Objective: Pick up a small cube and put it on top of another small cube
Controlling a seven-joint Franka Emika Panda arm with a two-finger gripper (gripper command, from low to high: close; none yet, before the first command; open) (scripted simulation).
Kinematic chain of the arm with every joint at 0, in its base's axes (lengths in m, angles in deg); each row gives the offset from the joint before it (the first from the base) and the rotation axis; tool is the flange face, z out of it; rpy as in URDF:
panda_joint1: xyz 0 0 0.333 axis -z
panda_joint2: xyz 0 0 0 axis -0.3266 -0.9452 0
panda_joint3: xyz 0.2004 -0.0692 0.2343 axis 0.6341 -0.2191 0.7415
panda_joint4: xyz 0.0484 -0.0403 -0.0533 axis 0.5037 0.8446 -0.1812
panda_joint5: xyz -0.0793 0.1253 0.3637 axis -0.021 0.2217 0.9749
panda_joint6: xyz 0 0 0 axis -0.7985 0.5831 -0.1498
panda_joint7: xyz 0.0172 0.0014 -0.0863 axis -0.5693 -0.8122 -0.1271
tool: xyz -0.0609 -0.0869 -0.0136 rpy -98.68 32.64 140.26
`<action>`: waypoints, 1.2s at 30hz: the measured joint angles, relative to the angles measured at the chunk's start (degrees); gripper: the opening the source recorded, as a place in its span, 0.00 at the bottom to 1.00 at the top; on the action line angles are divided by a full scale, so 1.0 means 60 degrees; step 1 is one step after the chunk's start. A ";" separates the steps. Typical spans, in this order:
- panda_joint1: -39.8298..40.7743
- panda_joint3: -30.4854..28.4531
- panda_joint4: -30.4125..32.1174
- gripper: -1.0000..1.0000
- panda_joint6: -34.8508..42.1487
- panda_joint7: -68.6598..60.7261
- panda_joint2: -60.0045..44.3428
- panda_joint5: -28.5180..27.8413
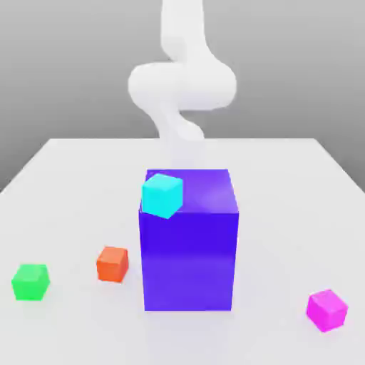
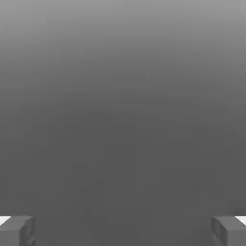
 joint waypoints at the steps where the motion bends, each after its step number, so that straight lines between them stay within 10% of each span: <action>1: 0.0030 0.0206 0.0055 0.50 -0.0137 0.0134 -0.0374 -0.0104; 19: -0.0520 0.2808 0.0962 0.50 -0.2387 0.2681 -0.6640 -0.2269; 32: -0.2216 0.2315 0.1073 0.50 -0.4682 0.4110 -1.0922 -0.3528; 33: -0.2370 0.2131 0.1022 0.00 -0.4840 0.4227 -1.1132 -0.3679; 36: -0.2369 0.2131 0.1022 0.00 -0.4845 0.4230 -1.1132 -0.3683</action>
